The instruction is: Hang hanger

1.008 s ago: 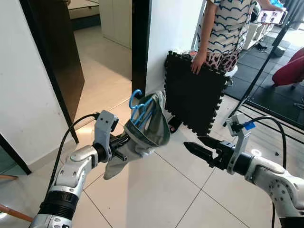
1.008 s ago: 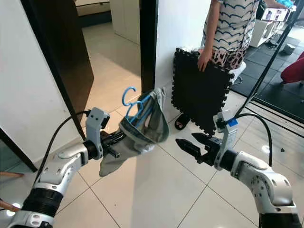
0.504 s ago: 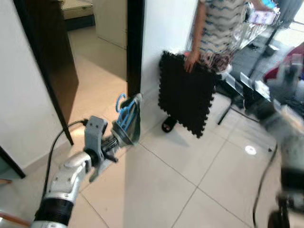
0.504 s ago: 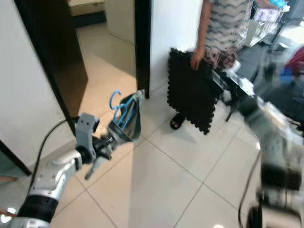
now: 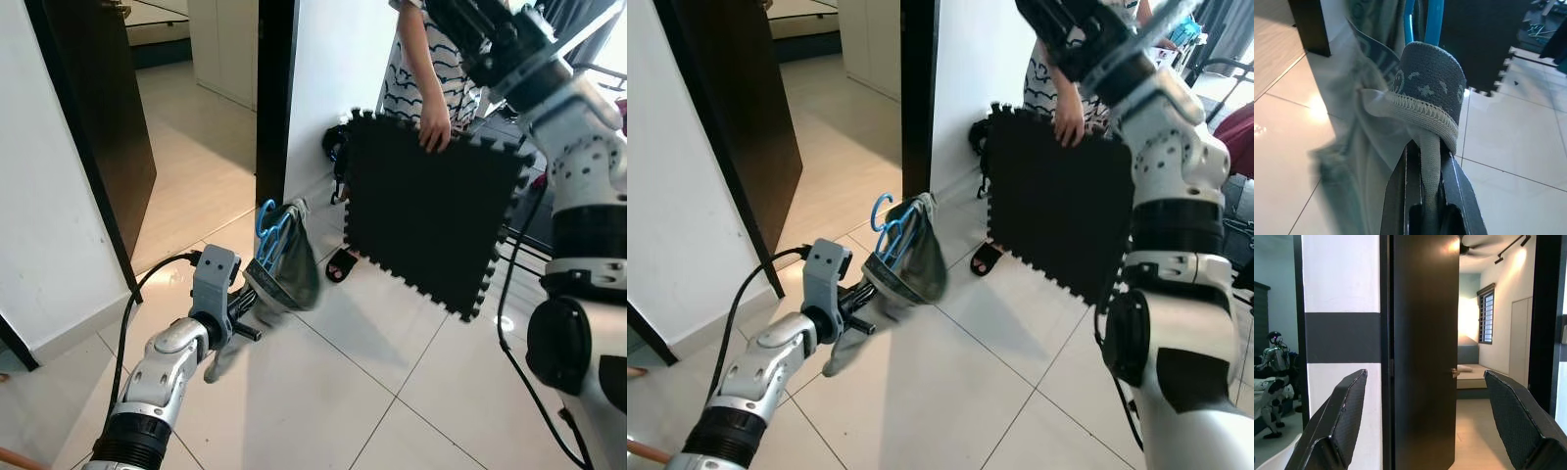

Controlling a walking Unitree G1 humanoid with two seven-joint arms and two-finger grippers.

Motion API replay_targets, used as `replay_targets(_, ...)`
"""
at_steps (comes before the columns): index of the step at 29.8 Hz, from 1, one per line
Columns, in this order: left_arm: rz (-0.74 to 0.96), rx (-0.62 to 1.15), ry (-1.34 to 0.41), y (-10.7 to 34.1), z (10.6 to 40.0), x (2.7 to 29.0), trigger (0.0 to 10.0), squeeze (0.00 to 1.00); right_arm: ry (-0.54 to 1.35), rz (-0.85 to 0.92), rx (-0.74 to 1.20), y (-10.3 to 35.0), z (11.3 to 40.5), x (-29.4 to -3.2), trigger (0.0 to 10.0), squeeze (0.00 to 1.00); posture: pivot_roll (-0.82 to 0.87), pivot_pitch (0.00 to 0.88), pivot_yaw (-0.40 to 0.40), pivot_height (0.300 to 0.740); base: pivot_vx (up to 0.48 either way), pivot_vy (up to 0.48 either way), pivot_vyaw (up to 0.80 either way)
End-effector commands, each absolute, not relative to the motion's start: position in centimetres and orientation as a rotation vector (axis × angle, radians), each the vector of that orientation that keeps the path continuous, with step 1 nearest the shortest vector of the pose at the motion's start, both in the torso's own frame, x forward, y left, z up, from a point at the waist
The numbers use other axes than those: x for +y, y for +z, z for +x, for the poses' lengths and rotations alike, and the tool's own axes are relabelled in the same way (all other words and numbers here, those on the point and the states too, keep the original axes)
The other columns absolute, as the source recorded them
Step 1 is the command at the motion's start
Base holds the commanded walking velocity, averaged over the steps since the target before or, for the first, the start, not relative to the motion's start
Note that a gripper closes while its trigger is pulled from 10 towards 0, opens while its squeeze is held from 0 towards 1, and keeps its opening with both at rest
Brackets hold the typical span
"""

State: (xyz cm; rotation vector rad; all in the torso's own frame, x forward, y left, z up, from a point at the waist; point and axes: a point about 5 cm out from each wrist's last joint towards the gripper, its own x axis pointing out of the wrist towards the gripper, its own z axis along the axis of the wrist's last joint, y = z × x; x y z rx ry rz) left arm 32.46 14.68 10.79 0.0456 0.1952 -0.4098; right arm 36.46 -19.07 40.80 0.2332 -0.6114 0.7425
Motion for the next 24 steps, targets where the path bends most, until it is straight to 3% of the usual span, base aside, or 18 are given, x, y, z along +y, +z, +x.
replay_targets(1, 0.046, 0.180, -0.403, 11.0, 32.6, 14.3, 10.0, 0.00, 0.732, 0.235, -0.559, 38.7, 37.2, -18.9, 10.0, 0.00, -0.01, 0.000, -0.099, 0.740, 0.000, 0.000, 0.00)
replay_targets(7, 0.043, 0.169, -0.373, 11.0, 32.6, 14.5, 10.0, 0.00, 0.701, 0.243, -0.476, 34.9, 37.6, -19.0, 10.0, 0.00, -0.01, 0.000, -0.095, 0.740, 0.000, 0.000, 0.00)
replay_targets(9, 0.075, 0.130, -0.358, 11.3, 32.6, 14.6, 10.0, 0.00, 0.576, 0.115, -0.300, 28.0, 36.7, -19.8, 10.0, 0.00, -0.02, 0.000, -0.091, 0.740, 0.000, 0.000, 0.00)
replay_targets(18, 0.147, 0.090, -0.355, 11.8, 32.2, 14.7, 10.0, 0.00, 0.463, -0.081, -0.154, 22.1, 34.5, -21.1, 10.0, 0.00, -0.03, 0.000, -0.080, 0.740, 0.000, 0.000, 0.00)
replay_targets(19, 0.186, 0.074, -0.371, 11.8, 31.5, 14.5, 10.0, 0.00, 0.422, -0.207, -0.073, 18.8, 32.6, -21.6, 10.0, 0.00, -0.04, 0.000, -0.075, 0.740, 0.000, 0.000, 0.00)
replay_targets(20, 0.186, 0.074, -0.371, 11.8, 31.5, 14.5, 10.0, 0.00, 0.422, -0.207, -0.073, 18.8, 32.6, -21.6, 10.0, 0.00, -0.04, 0.000, -0.075, 0.740, 0.000, 0.000, 0.00)
replay_targets(21, 0.242, 0.055, -0.406, 11.7, 30.6, 14.0, 10.0, 0.00, 0.396, -0.479, 0.025, 15.3, 30.1, -22.2, 10.0, 0.00, -0.05, 0.000, -0.074, 0.740, 0.000, 0.000, 0.00)
replay_targets(23, 0.242, 0.055, -0.406, 11.7, 30.6, 14.0, 10.0, 0.00, 0.396, -0.479, 0.025, 15.3, 30.1, -22.2, 10.0, 0.00, -0.05, 0.000, -0.074, 0.740, 0.000, 0.000, 0.00)
replay_targets(24, 0.294, 0.038, -0.434, 11.6, 30.0, 13.5, 10.0, 0.00, 0.434, -0.651, 0.069, 12.8, 27.9, -22.1, 10.0, 0.00, -0.05, 0.000, -0.074, 0.740, 0.000, 0.000, 0.00)
